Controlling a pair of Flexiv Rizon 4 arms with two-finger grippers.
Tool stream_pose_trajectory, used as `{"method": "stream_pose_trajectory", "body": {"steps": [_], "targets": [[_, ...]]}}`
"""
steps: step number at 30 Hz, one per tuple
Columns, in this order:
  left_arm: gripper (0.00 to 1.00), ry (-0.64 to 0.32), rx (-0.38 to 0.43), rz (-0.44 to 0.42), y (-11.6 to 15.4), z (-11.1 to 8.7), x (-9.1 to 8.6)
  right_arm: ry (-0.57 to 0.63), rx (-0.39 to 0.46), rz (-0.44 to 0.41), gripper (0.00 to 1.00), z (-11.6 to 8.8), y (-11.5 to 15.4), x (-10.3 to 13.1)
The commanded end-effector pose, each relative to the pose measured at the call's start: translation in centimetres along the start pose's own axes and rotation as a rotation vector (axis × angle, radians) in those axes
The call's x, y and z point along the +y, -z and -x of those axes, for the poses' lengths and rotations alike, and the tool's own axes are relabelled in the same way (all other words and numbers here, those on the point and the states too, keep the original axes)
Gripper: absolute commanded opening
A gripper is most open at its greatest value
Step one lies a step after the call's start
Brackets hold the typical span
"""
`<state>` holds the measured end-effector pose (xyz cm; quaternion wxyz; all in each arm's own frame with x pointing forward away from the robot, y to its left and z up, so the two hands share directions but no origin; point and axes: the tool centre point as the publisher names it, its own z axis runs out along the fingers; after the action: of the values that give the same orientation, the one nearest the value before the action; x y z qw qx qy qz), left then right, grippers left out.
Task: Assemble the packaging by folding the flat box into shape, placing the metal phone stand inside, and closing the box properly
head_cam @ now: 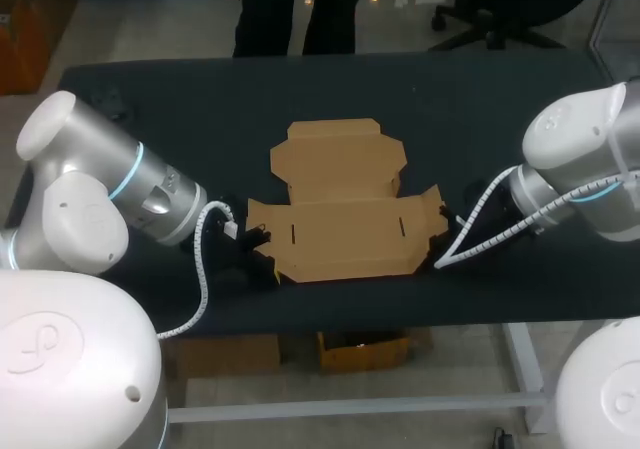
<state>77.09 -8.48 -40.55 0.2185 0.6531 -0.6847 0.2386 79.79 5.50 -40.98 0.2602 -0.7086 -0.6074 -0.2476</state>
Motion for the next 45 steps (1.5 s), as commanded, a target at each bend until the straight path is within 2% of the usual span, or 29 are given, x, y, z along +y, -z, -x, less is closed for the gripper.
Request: {"method": "stream_pose_trajectory", "body": {"steps": [1, 21, 45], "targets": [[0.0, -0.008, -0.033, -0.001, -0.2, -0.6, -0.4, 0.0, -0.007, -0.005, 0.0, -0.2, 0.0, 0.1], [0.0, -0.063, -0.122, 0.006, -0.3, -2.7, -0.3, 0.009, -0.05, -0.006, 0.0, -1.0, -0.3, 0.0], [0.0, -0.085, -0.136, 0.022, -1.7, -3.7, -0.2, 0.013, -0.068, -0.022, 0.0, -1.3, -1.2, 0.0]]}}
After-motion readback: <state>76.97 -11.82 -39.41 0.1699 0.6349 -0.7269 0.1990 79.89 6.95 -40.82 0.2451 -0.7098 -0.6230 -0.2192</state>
